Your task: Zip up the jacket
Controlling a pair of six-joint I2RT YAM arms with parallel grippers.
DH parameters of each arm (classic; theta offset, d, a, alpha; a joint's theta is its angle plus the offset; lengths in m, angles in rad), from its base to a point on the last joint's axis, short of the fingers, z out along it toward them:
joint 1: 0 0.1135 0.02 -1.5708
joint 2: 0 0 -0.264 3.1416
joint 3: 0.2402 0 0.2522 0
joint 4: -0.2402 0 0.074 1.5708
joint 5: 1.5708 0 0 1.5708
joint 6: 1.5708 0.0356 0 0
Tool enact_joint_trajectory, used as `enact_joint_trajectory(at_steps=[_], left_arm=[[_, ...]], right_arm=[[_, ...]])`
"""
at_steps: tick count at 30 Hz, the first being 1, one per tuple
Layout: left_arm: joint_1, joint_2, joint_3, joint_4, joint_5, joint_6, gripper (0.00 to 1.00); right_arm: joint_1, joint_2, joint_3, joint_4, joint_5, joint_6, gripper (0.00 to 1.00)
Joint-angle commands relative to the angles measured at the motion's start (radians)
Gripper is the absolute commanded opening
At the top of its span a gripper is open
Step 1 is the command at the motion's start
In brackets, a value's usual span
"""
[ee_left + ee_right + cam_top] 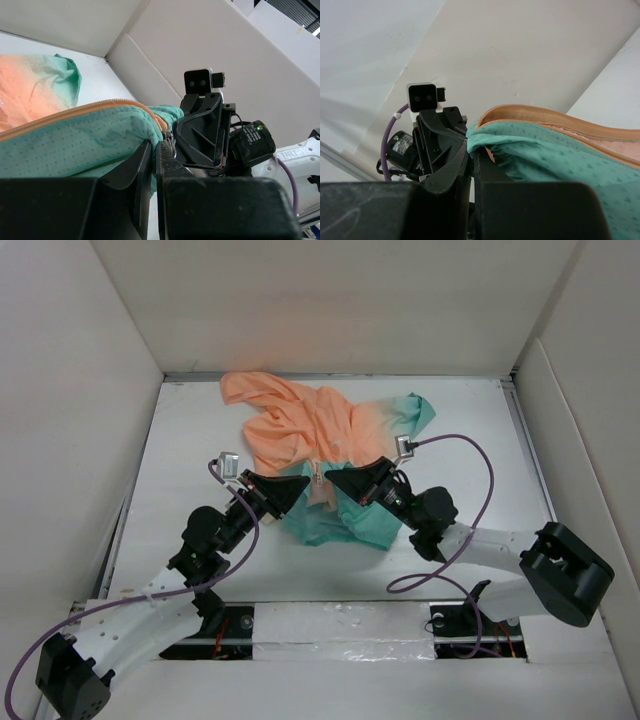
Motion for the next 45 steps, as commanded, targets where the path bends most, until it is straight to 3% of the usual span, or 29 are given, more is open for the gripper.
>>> enact_joint_trajectory(at_steps=[1, 30, 45], left_arm=[[-0.005, -0.011, -0.009, 0.078, 0.023, 0.004, 0.00], [-0.005, -0.004, -0.009, 0.091, 0.054, 0.011, 0.00], [-0.005, -0.013, -0.022, 0.131, 0.095, 0.011, 0.00]], right_arm=[[0.006, -0.001, 0.049, 0.181, 0.021, -0.024, 0.00], [-0.013, -0.001, 0.075, 0.135, 0.016, -0.040, 0.00], [-0.041, 0.136, 0.085, 0.334, -0.075, 0.098, 0.00]])
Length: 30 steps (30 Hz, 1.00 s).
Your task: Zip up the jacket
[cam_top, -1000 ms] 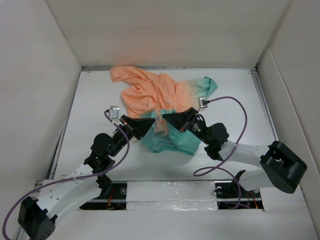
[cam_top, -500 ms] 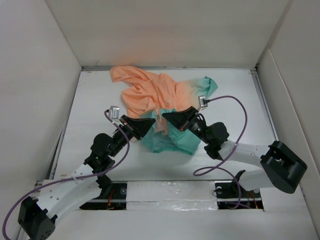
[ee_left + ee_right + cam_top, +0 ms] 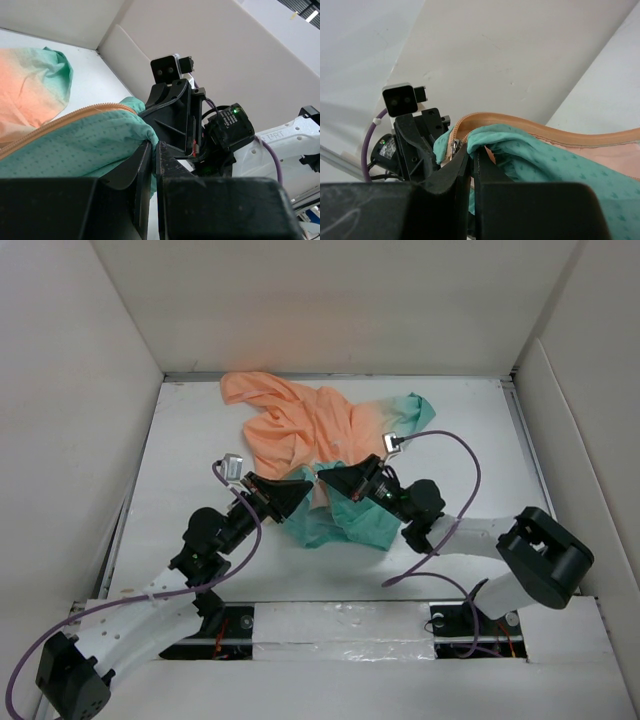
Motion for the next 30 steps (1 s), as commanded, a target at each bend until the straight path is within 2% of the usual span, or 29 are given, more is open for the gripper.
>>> enact_joint_trajectory(at_steps=[1, 6, 12, 18, 22, 30], left_arm=[[-0.005, -0.016, -0.006, 0.104, 0.040, 0.009, 0.00], [-0.005, -0.013, 0.007, 0.072, 0.052, 0.007, 0.00], [-0.005, -0.009, 0.022, 0.017, 0.075, -0.002, 0.00], [-0.005, 0.004, 0.039, -0.046, 0.095, -0.012, 0.00], [-0.005, -0.016, 0.059, -0.112, 0.074, 0.003, 0.00], [-0.005, -0.042, 0.056, -0.071, 0.131, 0.000, 0.00]], right_arm=[[-0.007, 0.011, 0.033, 0.320, -0.017, 0.040, 0.00], [-0.016, -0.018, 0.030, 0.302, -0.020, 0.026, 0.00], [-0.016, -0.090, 0.030, 0.194, -0.005, -0.040, 0.00], [-0.016, -0.088, 0.036, 0.165, -0.020, -0.035, 0.00], [-0.016, -0.104, 0.047, 0.086, -0.028, -0.049, 0.00], [-0.016, -0.099, 0.051, 0.024, -0.023, -0.069, 0.00]])
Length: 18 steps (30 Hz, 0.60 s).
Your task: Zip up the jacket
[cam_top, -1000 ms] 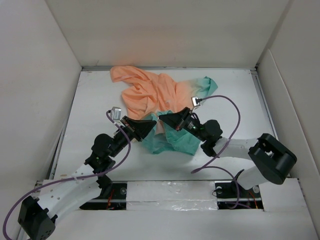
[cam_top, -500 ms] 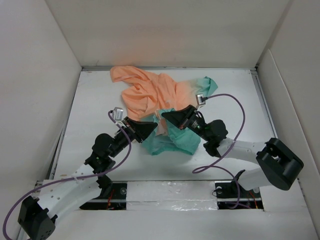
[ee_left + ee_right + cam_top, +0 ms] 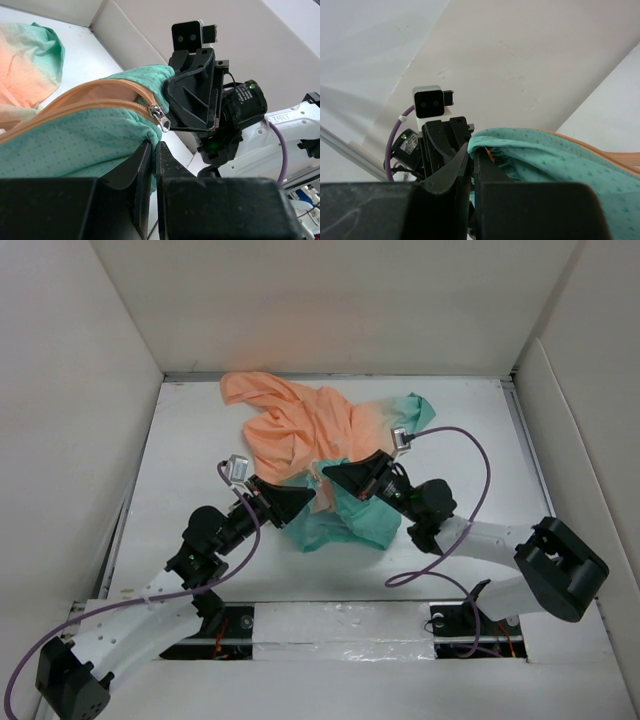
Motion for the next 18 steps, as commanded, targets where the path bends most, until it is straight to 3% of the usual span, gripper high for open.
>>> enact_joint_trajectory(at_steps=[1, 6, 13, 18], left_arm=[[-0.005, -0.013, 0.045, 0.045, 0.070, 0.002, 0.00], [-0.005, 0.005, 0.053, 0.022, 0.092, -0.001, 0.00], [-0.005, 0.026, 0.049, -0.021, 0.093, 0.002, 0.00], [-0.005, 0.023, 0.072, -0.064, 0.102, 0.020, 0.00]], right_arm=[[-0.003, -0.005, 0.061, 0.027, 0.011, -0.028, 0.00], [-0.003, 0.016, 0.113, 0.001, -0.006, -0.026, 0.00], [-0.003, -0.036, 0.232, -0.304, 0.055, -0.144, 0.00], [-0.028, 0.010, 0.267, -0.396, 0.069, -0.184, 0.00]])
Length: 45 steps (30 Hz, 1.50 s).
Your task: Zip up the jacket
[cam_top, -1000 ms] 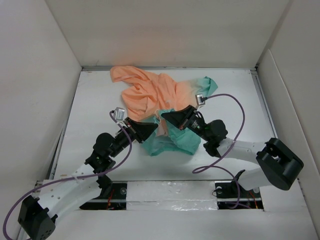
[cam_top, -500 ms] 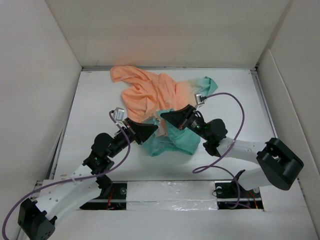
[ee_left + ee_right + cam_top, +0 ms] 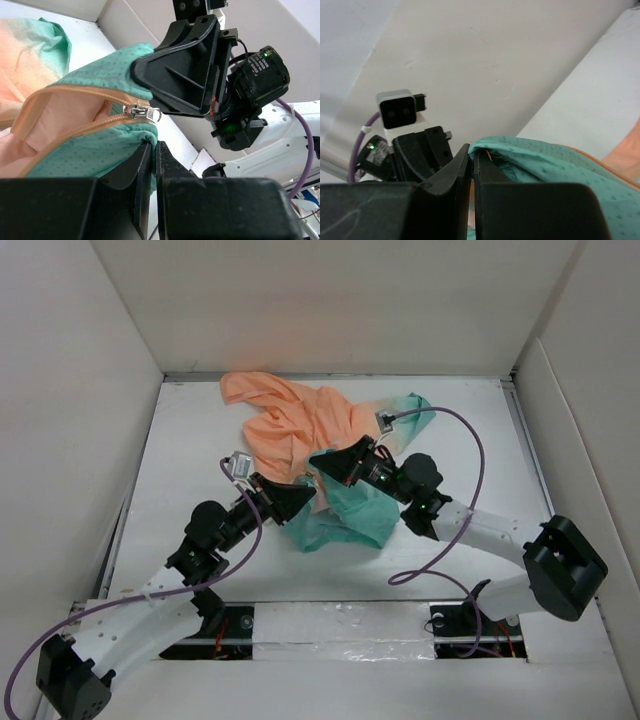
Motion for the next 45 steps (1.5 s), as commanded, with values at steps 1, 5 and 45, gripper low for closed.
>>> enact_joint_trajectory(at_steps=[1, 5, 45], left_arm=[[-0.009, -0.003, 0.050, -0.044, 0.092, 0.018, 0.00], [-0.009, 0.005, 0.053, -0.067, 0.107, 0.021, 0.00], [-0.009, 0.016, 0.147, -0.460, 0.258, 0.137, 0.00]], right_arm=[[-0.026, 0.012, 0.083, -0.083, 0.105, -0.074, 0.00], [-0.014, 0.021, 0.116, -0.161, 0.149, -0.116, 0.00], [-0.122, -0.307, -0.193, -0.435, -0.285, -0.178, 0.89]])
